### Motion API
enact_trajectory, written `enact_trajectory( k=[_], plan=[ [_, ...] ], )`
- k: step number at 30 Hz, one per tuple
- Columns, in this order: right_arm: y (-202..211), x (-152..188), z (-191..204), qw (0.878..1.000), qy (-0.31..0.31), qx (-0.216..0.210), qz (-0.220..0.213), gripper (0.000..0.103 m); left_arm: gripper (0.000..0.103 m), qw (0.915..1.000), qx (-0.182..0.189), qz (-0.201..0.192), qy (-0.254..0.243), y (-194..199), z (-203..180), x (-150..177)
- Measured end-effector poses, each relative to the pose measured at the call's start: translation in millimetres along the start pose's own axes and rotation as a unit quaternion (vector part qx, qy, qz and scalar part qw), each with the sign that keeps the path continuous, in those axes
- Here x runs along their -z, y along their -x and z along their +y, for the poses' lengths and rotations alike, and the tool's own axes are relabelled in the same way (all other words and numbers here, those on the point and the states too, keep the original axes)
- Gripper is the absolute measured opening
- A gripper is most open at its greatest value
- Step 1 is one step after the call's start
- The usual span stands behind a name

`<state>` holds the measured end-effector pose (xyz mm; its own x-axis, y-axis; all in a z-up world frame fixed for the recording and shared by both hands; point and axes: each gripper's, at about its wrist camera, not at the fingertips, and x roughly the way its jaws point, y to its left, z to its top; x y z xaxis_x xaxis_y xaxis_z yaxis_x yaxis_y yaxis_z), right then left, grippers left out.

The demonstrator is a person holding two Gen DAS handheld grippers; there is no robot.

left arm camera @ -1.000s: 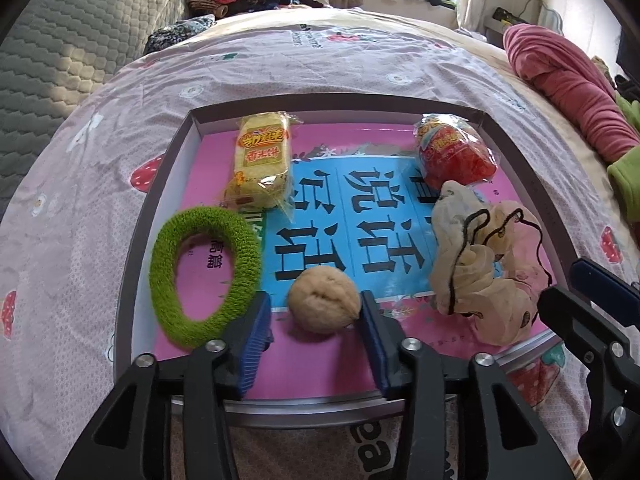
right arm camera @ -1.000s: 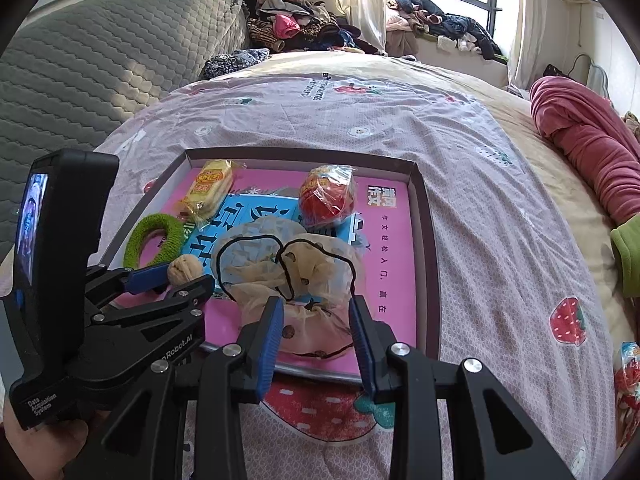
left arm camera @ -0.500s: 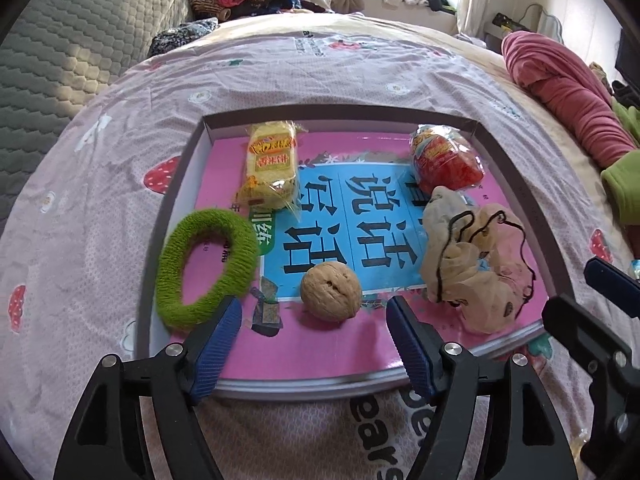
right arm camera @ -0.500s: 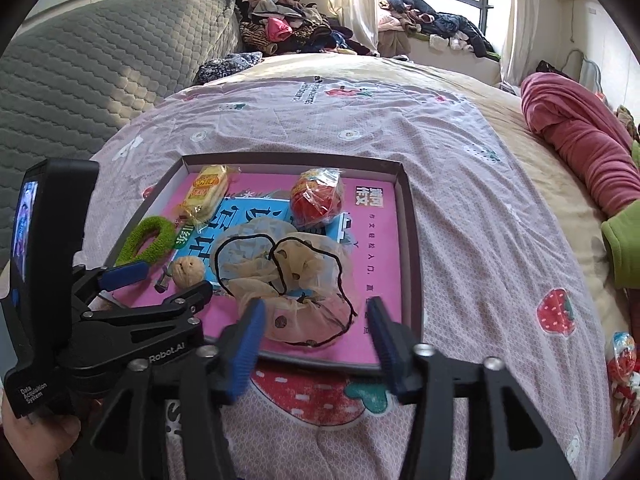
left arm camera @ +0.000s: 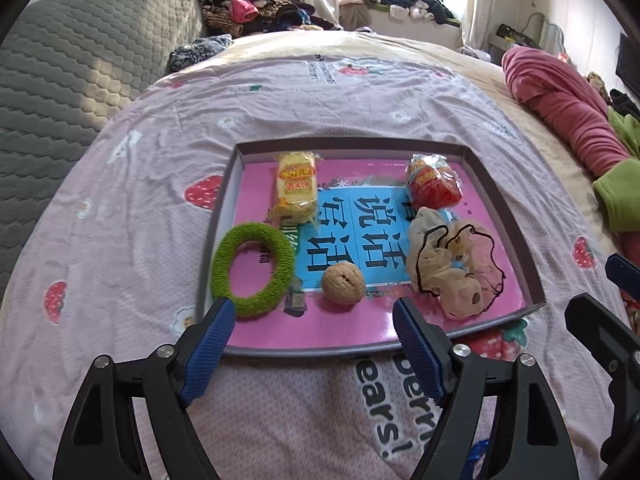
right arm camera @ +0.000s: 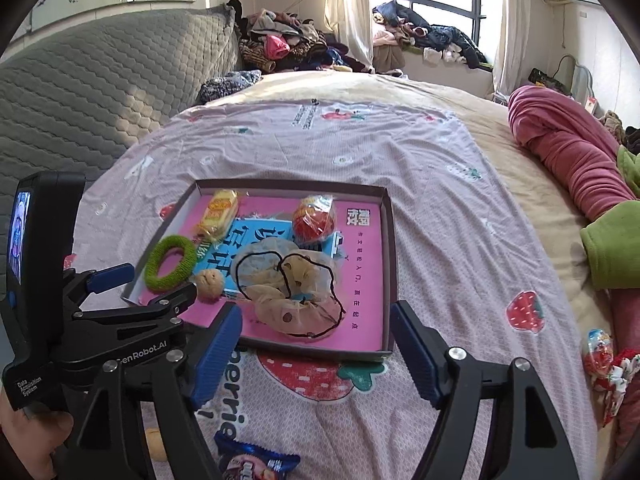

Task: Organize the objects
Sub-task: 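Pull both tools back from the tray toward the remaining walnut and cookie packet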

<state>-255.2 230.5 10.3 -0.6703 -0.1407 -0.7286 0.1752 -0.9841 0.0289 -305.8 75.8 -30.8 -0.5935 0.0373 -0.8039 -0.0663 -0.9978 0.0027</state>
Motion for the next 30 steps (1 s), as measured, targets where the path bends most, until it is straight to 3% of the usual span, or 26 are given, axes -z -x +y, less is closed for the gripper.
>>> enact_trajectory(
  k=[6,30],
  plan=[
    [24.7,-1.9,1.1,1.000,0.000,0.002,-0.015,0.087,0.087,0.9998,-0.001,-0.018,0.009,30.3,4.1,-2.0],
    [128.1,3.1,9.1,0.998,0.010,0.014,-0.068,0.092,0.088,0.9970,-0.014,-0.076,0.008,144.9,-0.9,15.0]
  ],
)
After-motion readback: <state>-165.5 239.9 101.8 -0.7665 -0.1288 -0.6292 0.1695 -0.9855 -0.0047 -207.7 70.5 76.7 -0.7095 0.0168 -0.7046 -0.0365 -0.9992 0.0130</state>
